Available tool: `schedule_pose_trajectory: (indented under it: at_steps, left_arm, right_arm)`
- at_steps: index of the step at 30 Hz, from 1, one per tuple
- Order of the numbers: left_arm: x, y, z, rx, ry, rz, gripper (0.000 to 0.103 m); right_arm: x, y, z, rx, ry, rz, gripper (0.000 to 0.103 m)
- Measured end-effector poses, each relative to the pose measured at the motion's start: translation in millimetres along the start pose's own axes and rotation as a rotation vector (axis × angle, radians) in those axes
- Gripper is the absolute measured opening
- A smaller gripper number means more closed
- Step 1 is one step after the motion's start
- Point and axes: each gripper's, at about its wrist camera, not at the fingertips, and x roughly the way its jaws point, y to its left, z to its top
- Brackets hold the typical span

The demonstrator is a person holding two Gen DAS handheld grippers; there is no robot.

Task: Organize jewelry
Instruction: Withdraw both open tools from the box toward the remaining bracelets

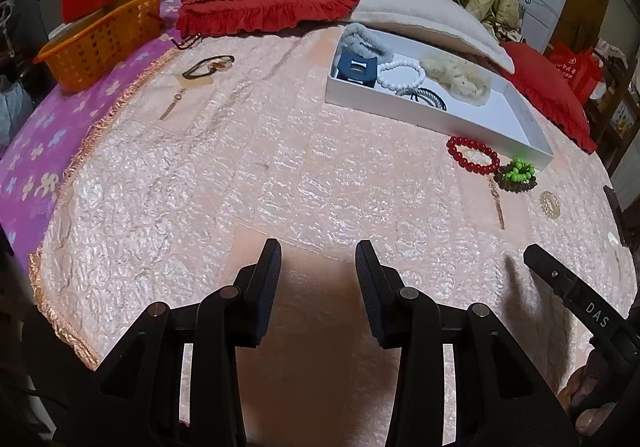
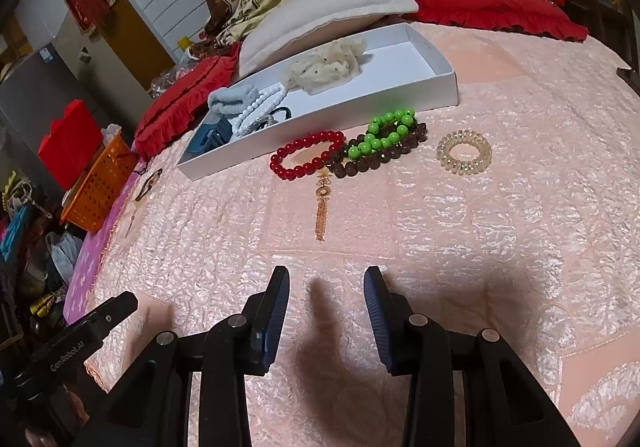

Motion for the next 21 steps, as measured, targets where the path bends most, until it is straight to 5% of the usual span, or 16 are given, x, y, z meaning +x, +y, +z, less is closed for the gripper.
schedule_pose_trajectory:
  at_steps: [21]
  left_arm:
    - [-53.2, 34.3, -6.7, -0.071, -0.101, -0.005, 0.038]
  right_arm:
    - [5.1, 53.8, -6.6, -0.116, 0.002, -0.048, 0.037]
